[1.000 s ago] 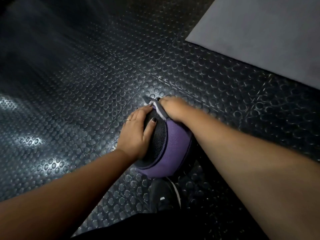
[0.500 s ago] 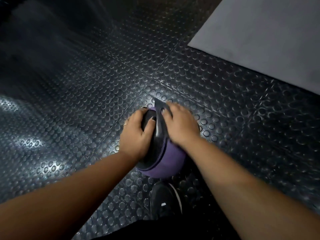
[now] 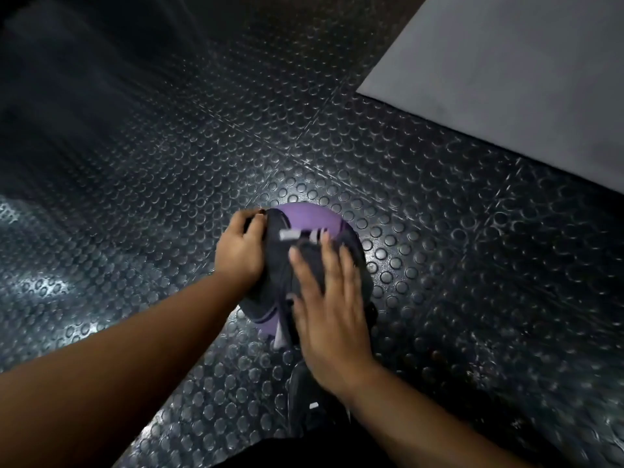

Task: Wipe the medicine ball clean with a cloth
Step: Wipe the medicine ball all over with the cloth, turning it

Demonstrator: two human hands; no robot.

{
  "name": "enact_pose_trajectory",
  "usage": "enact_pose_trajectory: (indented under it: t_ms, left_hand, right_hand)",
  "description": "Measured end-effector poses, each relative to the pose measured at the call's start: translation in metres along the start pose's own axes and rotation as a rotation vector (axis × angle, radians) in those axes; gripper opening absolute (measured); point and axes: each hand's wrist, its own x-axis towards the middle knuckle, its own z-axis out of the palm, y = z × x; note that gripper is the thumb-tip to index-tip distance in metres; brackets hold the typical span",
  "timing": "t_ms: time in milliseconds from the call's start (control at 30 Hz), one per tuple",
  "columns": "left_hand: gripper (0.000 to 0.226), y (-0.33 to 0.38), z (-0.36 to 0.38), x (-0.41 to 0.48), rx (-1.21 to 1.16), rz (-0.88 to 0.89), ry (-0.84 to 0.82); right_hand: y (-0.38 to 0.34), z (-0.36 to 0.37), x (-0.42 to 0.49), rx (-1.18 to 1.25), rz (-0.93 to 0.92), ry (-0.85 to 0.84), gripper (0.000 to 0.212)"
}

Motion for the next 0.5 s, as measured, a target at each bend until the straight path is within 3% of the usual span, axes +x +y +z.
enact_pose_trajectory:
  t_ms: [67,133,267,333,400,500]
  left_hand:
    - [0.029,-0.003,-0.005,-0.002,-0.056,-0.083,0.025]
    - [0.032,-0.01,-0.007,-0.011,-0.053,-0.058,0.043]
    - [0.047,-0.023,-0.004,-0.03,-0.088,0.012,0.076]
    - [0.048,-0.025,-0.001,-0.033,-0.096,0.038,0.076]
    - [0.048,-0.026,-0.001,-0.036,-0.104,0.053,0.054]
    - [0.048,-0.026,-0.003,-0.037,-0.105,0.058,0.041]
  right_hand:
    - [0.01,0.015,-0.014,-0.051,-0.097,-0.002,0.055]
    - [0.017,0.019,-0.003,0.025,-0.12,0.03,0.054]
    - [0.008,0.002,0.045,0.154,0.109,0.155,0.053]
    - [0.016,-0.004,0.082,0.185,0.252,0.06,0.05]
    - [0.035,-0.01,0.119,0.309,0.36,-0.141,0.043]
    - [0.056,-0.021,0.145,0.484,0.407,-0.382,0.038]
